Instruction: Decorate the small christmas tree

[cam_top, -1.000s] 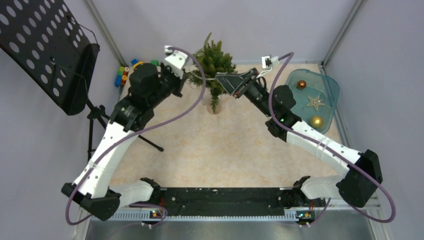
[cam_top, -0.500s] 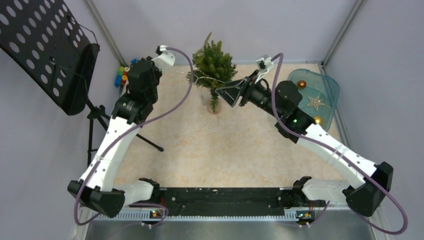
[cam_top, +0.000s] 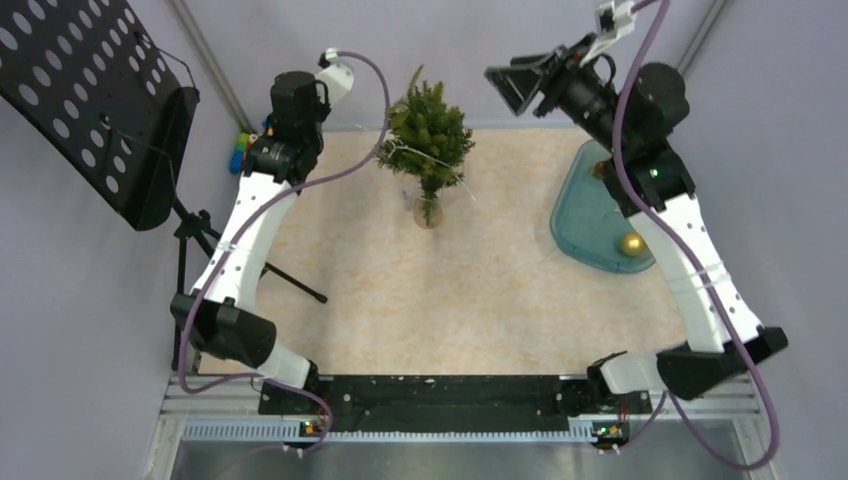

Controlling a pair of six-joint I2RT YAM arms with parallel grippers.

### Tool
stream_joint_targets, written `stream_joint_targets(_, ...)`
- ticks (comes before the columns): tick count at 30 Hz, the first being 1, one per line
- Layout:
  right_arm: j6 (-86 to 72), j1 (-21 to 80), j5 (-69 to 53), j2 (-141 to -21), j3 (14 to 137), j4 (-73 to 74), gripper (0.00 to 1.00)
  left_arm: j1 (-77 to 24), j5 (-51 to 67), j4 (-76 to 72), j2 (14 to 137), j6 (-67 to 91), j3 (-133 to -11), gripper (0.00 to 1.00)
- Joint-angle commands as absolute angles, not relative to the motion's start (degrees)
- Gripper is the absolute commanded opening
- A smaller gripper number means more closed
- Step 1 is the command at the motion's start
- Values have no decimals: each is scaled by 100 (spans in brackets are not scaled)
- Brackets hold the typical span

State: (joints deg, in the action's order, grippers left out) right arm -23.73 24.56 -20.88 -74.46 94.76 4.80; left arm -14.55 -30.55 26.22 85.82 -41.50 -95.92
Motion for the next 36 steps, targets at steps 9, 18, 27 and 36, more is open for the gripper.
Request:
stream_joint_targets(9, -2200, 1997, -2293, -10584, 12928, 413, 70, -1441, -1096, 2049, 9728, -2781, -11304, 0)
stream_joint_targets(18, -3164, 1380, -4296, -13073, 14433, -1658, 72, -1362, 60, 1641, 10741, -1144, -12425, 0)
stream_joint_targets(27, -3432, 1386, -4716, -14227, 14640, -3137, 77, -1369, 1274, 1206, 11638, -330, -13358, 0)
stream_joint_targets(36, -2371, 1891, -5124, -14083, 14670, -2668, 81, -1521, 1912, 854, 12231, -28, -13940, 0)
